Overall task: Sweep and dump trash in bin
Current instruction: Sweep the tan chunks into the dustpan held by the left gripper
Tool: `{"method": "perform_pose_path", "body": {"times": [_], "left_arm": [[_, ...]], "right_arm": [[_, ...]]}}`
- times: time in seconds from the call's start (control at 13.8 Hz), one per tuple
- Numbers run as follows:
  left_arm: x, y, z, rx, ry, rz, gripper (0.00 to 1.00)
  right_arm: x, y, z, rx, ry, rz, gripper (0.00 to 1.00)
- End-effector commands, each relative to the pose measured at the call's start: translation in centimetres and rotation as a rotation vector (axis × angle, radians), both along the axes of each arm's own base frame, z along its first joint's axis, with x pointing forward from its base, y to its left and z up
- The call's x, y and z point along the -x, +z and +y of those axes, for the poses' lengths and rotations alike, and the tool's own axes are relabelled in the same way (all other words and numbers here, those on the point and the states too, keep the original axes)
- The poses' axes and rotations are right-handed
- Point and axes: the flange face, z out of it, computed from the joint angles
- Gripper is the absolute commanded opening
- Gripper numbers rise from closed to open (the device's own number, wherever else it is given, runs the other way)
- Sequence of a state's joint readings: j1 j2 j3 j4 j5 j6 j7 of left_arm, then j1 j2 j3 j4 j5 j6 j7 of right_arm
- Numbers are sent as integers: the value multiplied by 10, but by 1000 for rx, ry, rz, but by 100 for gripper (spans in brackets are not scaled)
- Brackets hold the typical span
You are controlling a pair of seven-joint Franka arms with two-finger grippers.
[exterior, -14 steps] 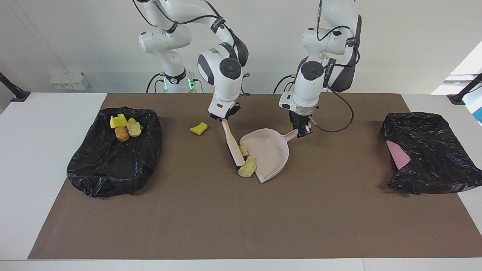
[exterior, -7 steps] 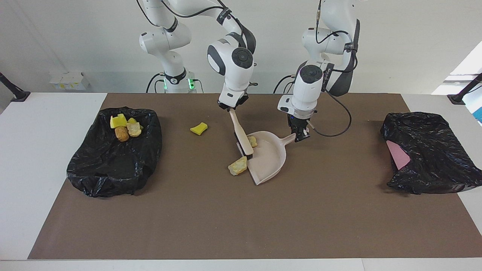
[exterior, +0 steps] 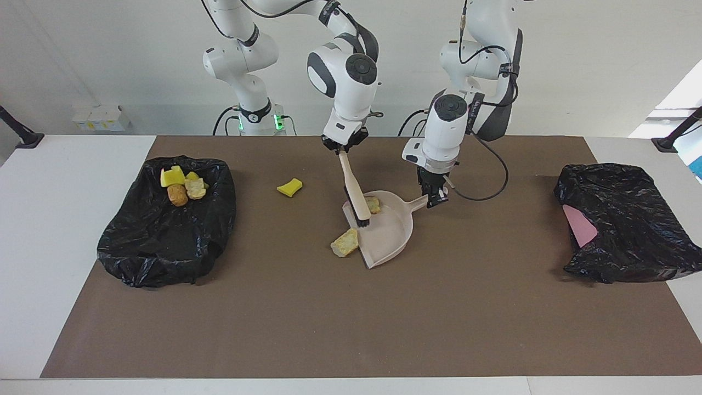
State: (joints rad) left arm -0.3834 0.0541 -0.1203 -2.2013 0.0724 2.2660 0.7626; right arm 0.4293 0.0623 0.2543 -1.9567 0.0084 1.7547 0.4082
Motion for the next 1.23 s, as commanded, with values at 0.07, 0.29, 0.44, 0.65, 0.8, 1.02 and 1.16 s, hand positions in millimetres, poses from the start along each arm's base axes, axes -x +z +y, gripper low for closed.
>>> {"method": "perform_pose_path", "body": {"times": [0.07,0.29,0.44,0.65,0.8,1.02,1.16], "left_arm": [[2,1,-1,-8,-16,-8,0],[2,0,-1,-8,-17,-9,0],[2,0,-1,-9,-45,-8,0],[2,0,-1,-10,-65,-7,0],[2,0,-1,-11,-66,-5,0],[5,-2,0,-16,-119,3,0],[5,-2,-1,-16,-195,3,0]], "right_arm": [[-59,0,-50,75,76,-47,0],[-93,-17,-82,68,116,-64,0],[-110,-32,-79,49,118,-65,0],[-108,-43,-66,22,150,-28,0],[-89,-39,-43,-8,166,15,0],[-61,-28,-12,-46,175,78,0],[-49,-23,-4,-50,160,100,0]]}}
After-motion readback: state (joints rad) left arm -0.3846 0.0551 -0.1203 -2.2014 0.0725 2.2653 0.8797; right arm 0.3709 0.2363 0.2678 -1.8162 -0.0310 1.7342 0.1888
